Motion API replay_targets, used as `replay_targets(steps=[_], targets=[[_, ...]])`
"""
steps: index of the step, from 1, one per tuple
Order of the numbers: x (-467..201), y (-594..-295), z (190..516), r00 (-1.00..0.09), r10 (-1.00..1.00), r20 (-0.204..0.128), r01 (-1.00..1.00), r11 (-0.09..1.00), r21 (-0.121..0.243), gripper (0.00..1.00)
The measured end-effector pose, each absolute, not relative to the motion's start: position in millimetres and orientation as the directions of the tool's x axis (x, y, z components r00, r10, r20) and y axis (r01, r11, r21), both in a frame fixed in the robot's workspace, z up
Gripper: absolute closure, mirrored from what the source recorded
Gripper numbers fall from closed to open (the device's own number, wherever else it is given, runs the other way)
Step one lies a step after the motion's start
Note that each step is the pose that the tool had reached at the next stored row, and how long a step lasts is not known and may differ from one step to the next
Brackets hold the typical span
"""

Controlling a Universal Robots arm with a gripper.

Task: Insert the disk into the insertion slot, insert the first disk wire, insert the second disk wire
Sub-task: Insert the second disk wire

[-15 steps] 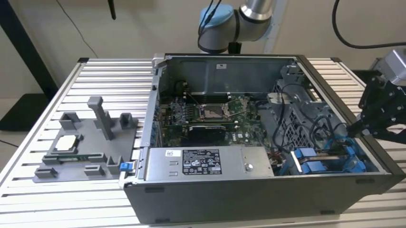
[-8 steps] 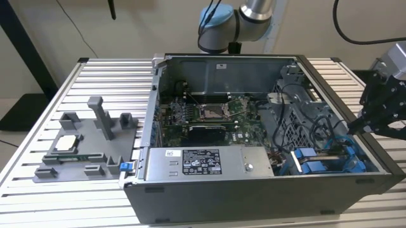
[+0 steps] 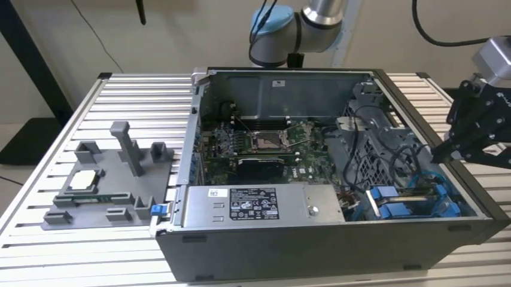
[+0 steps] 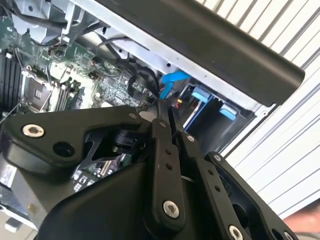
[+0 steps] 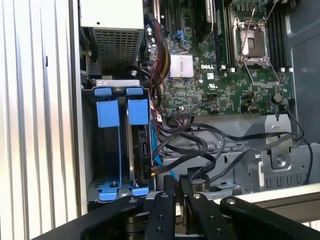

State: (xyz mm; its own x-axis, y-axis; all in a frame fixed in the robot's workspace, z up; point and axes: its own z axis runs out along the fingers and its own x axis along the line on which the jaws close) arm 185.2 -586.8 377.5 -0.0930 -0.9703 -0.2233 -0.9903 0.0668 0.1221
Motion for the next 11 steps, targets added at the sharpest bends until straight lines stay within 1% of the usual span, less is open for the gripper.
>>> replay_targets(steps=[11], targets=[[149.4, -583.6, 381.7, -0.090, -0.970, -0.225, -0.992, 0.067, 0.111, 1.00]])
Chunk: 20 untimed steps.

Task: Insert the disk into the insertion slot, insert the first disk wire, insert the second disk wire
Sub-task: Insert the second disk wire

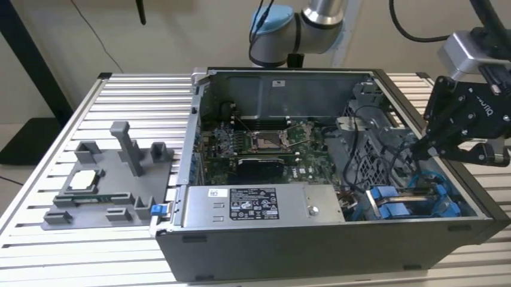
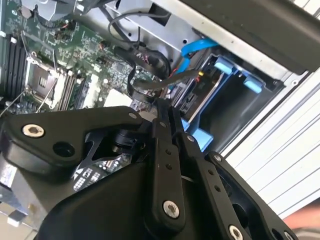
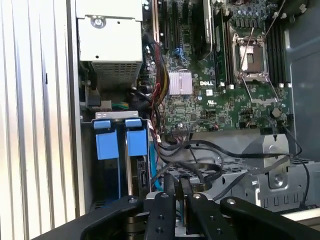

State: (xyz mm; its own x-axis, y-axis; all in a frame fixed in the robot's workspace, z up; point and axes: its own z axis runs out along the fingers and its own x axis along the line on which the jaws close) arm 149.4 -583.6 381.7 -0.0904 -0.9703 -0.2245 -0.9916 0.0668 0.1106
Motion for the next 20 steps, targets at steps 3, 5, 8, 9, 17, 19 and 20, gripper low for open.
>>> replay_targets(steps=[3, 5, 8, 9, 17, 19, 20], targets=[[141.6, -583.6, 381.7, -0.088, -0.970, -0.226, -0.993, 0.067, 0.101, 1.00], [139.0, -583.7, 381.7, -0.087, -0.970, -0.227, -0.993, 0.067, 0.096, 1.00], [138.7, -583.7, 381.7, -0.087, -0.970, -0.227, -0.993, 0.067, 0.095, 1.00], [138.6, -583.7, 381.7, -0.087, -0.970, -0.227, -0.993, 0.067, 0.095, 1.00], [137.3, -586.8, 378.7, -0.087, -0.970, -0.227, -0.993, 0.067, 0.095, 1.00], [136.6, -588.0, 377.0, -0.087, -0.970, -0.227, -0.993, 0.067, 0.094, 1.00], [136.5, -588.4, 376.1, -0.087, -0.970, -0.227, -0.993, 0.067, 0.094, 1.00]])
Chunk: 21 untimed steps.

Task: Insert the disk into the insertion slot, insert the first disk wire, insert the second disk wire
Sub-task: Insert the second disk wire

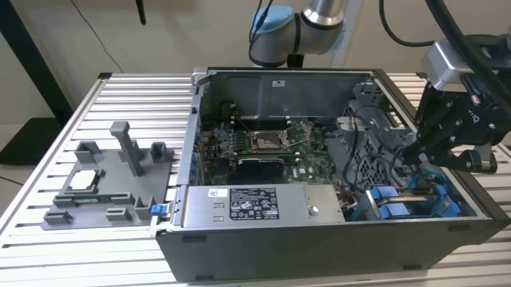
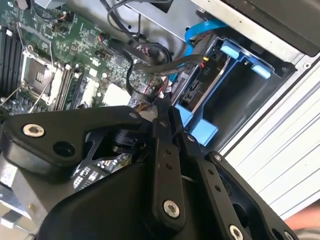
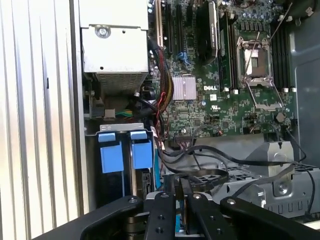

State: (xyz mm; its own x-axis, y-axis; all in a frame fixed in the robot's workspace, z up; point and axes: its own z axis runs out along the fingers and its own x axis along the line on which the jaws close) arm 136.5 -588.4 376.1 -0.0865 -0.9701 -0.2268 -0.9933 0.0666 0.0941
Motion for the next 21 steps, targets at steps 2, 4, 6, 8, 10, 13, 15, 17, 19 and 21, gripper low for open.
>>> replay_targets(steps=[2, 4, 6, 8, 10, 13, 15, 17, 19, 21], targets=[[136.4, -589.2, 373.8, -0.086, -0.970, -0.227, -0.993, 0.066, 0.093, 1.00], [136.3, -590.0, 371.1, -0.084, -0.970, -0.227, -0.994, 0.065, 0.090, 1.00], [136.2, -590.8, 368.6, -0.083, -0.970, -0.228, -0.994, 0.065, 0.086, 1.00], [136.1, -591.9, 366.4, -0.081, -0.970, -0.228, -0.995, 0.064, 0.083, 1.00], [136.0, -592.8, 364.3, -0.079, -0.970, -0.228, -0.995, 0.062, 0.079, 1.00], [136.0, -593.7, 361.7, -0.074, -0.971, -0.228, -0.996, 0.059, 0.071, 1.00], [136.0, -596.7, 360.7, -0.072, -0.971, -0.229, -0.996, 0.058, 0.067, 1.00], [136.0, -601.0, 360.1, -0.070, -0.971, -0.229, -0.996, 0.057, 0.063, 1.00], [135.0, -605.8, 359.4, -0.069, -0.971, -0.229, -0.997, 0.056, 0.060, 1.00], [133.0, -608.7, 359.0, -0.067, -0.971, -0.229, -0.997, 0.056, 0.053, 1.00]])
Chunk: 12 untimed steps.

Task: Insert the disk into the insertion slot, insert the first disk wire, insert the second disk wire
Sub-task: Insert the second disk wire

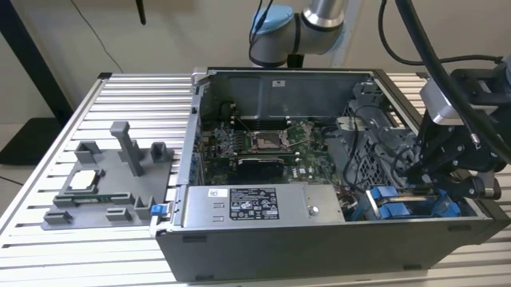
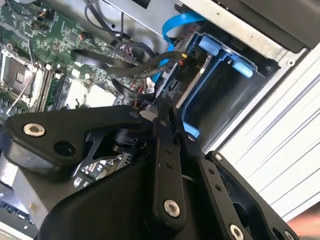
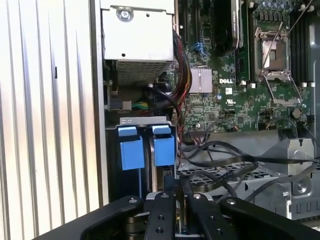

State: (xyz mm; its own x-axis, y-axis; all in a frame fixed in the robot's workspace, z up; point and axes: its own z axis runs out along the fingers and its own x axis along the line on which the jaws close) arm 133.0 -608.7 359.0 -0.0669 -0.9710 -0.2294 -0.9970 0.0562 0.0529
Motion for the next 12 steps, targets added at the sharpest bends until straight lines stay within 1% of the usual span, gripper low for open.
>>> replay_targets(steps=[3, 7, 8, 10, 12], targets=[[126.4, -609.4, 358.0, -0.060, -0.971, -0.231, -0.998, 0.056, 0.021, 1.00], [119.7, -609.3, 356.6, -0.045, -0.972, -0.230, -0.997, 0.056, -0.043, 1.00], [119.0, -609.2, 355.9, -0.042, -0.973, -0.228, -0.997, 0.056, -0.054, 1.00], [118.1, -608.2, 353.8, -0.040, -0.974, -0.224, -0.996, 0.056, -0.063, 1.00], [118.1, -606.0, 351.4, -0.040, -0.976, -0.216, -0.996, 0.055, -0.064, 1.00]])
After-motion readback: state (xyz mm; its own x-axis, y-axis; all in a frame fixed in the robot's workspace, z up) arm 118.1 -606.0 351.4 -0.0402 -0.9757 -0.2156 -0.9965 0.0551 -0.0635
